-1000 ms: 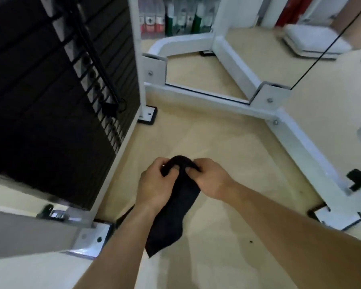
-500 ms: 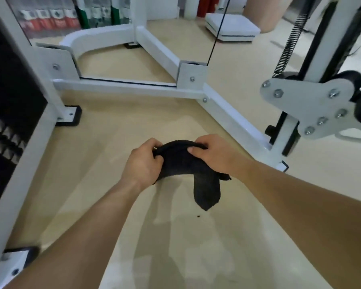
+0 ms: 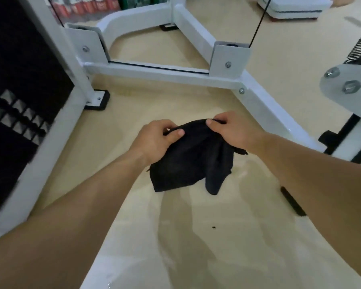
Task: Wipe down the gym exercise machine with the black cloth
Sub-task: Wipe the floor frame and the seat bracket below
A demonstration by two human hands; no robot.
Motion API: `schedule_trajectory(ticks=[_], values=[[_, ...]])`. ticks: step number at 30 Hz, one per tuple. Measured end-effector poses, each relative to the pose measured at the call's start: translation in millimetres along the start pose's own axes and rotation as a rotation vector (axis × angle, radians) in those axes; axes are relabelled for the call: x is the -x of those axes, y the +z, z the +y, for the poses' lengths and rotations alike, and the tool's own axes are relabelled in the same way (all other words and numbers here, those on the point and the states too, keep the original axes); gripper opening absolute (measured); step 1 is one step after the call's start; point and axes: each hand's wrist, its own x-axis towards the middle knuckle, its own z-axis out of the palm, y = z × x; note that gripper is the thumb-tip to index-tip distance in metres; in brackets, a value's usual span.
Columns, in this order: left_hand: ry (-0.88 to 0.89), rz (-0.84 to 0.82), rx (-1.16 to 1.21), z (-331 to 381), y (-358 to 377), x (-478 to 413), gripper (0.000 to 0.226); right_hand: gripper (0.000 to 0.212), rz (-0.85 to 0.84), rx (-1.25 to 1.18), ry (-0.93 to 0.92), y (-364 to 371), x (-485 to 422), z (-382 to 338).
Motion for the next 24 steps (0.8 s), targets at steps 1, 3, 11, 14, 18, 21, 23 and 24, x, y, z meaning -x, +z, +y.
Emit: schedule_trajectory(ticks=[1,3,11,14,18,21,23,24], values=[[-0.004,0.028,-0.061,-1,-2,-4,0.016,0.043,0.006,0.031,-0.031,0,-12,-1],[-0.020,0.076,-0.193,-4,-3,-10,0.018,0.041,0.003,0.065,-0.074,0,-30,-4],[-0.049,0.052,-0.486,1,-52,-65,0.026,0.045,-0.032,0.011,-0.146,2,-72,-14],[-0.062,0.130,-0.462,-18,-69,-84,0.023,0.049,-0.019,0.014,-0.159,6,-90,-28],[-0.126,0.110,-0.432,-45,-86,-98,0.031,0.045,0.053,-0.193,-0.136,42,-139,-49],[-0.155,0.091,-0.467,-59,-99,-117,0.038,0.027,0.046,-0.291,-0.085,62,-173,-61],[-0.167,0.078,-0.511,-66,-105,-135,0.037,0.020,0.018,-0.282,-0.070,68,-188,-64],[-0.168,0.069,-0.518,-67,-107,-144,0.036,0.017,0.010,-0.243,-0.064,68,-192,-65]])
